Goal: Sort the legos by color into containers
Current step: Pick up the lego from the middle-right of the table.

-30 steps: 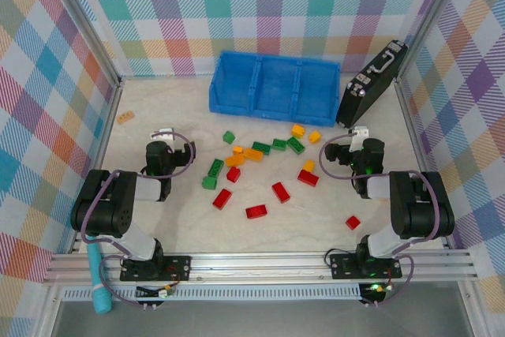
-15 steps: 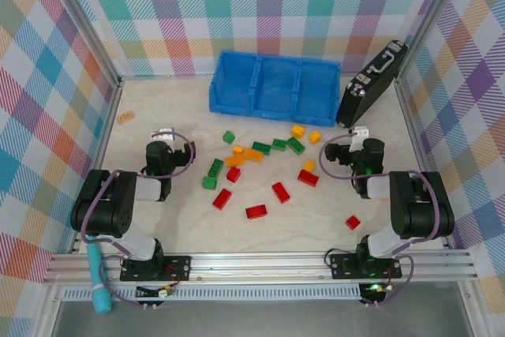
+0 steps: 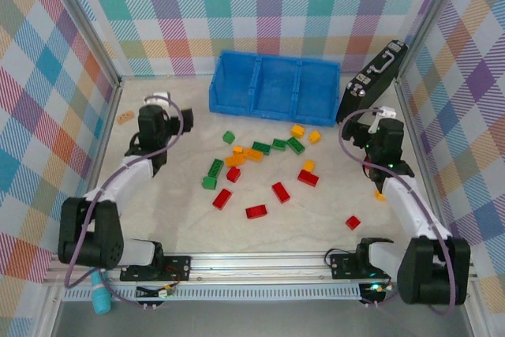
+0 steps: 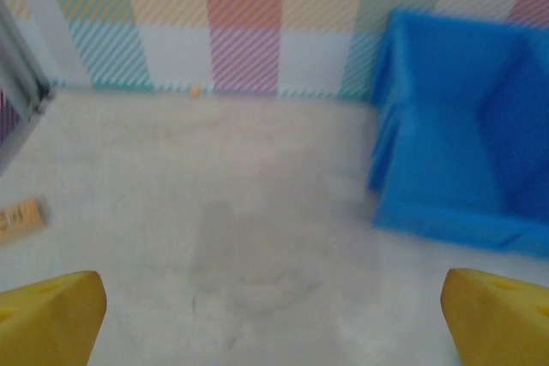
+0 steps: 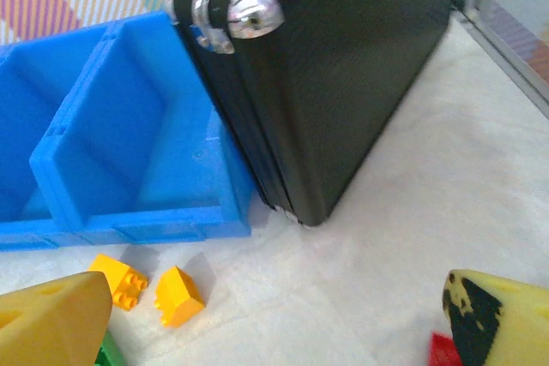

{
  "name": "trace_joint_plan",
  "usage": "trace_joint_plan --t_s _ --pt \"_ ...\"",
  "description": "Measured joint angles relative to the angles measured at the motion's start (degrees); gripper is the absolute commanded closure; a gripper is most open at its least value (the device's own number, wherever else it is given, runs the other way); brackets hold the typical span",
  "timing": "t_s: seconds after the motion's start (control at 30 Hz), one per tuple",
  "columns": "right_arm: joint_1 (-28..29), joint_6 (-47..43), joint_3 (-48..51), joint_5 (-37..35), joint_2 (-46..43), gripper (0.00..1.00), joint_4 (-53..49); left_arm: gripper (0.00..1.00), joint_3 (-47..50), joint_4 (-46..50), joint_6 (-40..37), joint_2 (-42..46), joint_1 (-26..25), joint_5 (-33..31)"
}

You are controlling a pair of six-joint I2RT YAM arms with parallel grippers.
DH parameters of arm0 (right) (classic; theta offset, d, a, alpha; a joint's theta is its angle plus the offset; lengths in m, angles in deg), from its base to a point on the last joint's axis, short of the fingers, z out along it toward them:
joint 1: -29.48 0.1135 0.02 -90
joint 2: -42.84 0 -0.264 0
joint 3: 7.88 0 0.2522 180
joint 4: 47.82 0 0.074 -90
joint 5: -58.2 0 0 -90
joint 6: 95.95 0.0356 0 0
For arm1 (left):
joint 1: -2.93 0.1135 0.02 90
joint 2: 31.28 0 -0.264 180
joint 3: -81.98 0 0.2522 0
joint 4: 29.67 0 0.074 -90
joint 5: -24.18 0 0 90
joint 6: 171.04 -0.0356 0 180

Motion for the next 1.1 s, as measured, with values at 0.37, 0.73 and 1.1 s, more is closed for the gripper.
trace_joint_plan --t_s 0.37,0.73,1.1 --pt "-9.27 11.10 -0.44 1.01 -0.17 0.03 -23.17 0.00 -30.53 32.39 -0.20 3.74 -6.58 5.27" --pt "-12.63 10.36 -1.49 6.93 16.63 0.15 -18.53 0.00 -44.41 50.99 -5.97 6.12 -7.72 9.97" --pt "-12.63 6.91 -7.85 4.50 28.37 0.21 -15.63 0.00 -48.63 56.68 -7.23 5.11 -8.00 12.52"
